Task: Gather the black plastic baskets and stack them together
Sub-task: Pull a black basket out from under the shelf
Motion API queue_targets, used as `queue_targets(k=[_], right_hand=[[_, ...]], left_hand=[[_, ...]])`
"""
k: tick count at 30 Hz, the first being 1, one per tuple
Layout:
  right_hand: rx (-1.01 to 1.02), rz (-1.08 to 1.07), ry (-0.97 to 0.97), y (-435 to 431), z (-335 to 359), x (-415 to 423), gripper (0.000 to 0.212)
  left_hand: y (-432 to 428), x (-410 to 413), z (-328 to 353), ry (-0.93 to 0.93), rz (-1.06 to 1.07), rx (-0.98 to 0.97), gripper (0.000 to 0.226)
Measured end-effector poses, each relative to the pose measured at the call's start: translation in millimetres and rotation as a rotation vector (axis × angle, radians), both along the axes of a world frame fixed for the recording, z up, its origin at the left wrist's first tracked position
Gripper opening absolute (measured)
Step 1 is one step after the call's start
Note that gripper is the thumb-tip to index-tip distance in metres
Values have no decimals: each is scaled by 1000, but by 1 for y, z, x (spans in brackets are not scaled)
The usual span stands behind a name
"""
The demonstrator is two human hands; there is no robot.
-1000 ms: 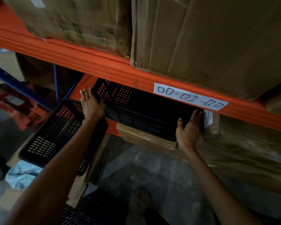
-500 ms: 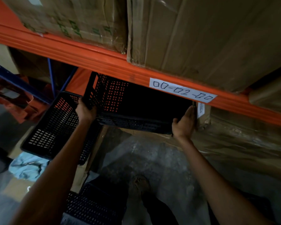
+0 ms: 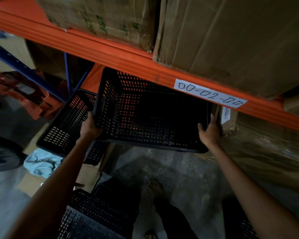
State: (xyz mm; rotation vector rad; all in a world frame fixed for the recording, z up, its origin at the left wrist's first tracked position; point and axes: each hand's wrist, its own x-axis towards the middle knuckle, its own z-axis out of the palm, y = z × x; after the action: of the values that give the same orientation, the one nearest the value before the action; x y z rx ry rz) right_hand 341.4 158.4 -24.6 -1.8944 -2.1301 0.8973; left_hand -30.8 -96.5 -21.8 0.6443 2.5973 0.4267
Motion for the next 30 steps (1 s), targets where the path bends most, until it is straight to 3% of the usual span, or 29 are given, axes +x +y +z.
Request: queue_targets(k=[3,7,12,18,25,30], right_hand=[[-26,-81,58,6,-14,-4,61],[60,-193,33,-13,-18,1,48],[2,-163,176,-74,-8,41,42],[-63,-235,184,-190,1,111,44],[-60,-361,228,-299,1,215,30],[-120,-532,153,-339,-6,309,48]], left_hand=[[12,-8,-8,54,80,178,46],[-5,4,-11,32,212,201,28],[-75,43,11,162,151,238,13],[-166,102,46,226,92,220,11],[-217,177,54,275,-58,157,17],[-211,257,30,159,-170,189,21]])
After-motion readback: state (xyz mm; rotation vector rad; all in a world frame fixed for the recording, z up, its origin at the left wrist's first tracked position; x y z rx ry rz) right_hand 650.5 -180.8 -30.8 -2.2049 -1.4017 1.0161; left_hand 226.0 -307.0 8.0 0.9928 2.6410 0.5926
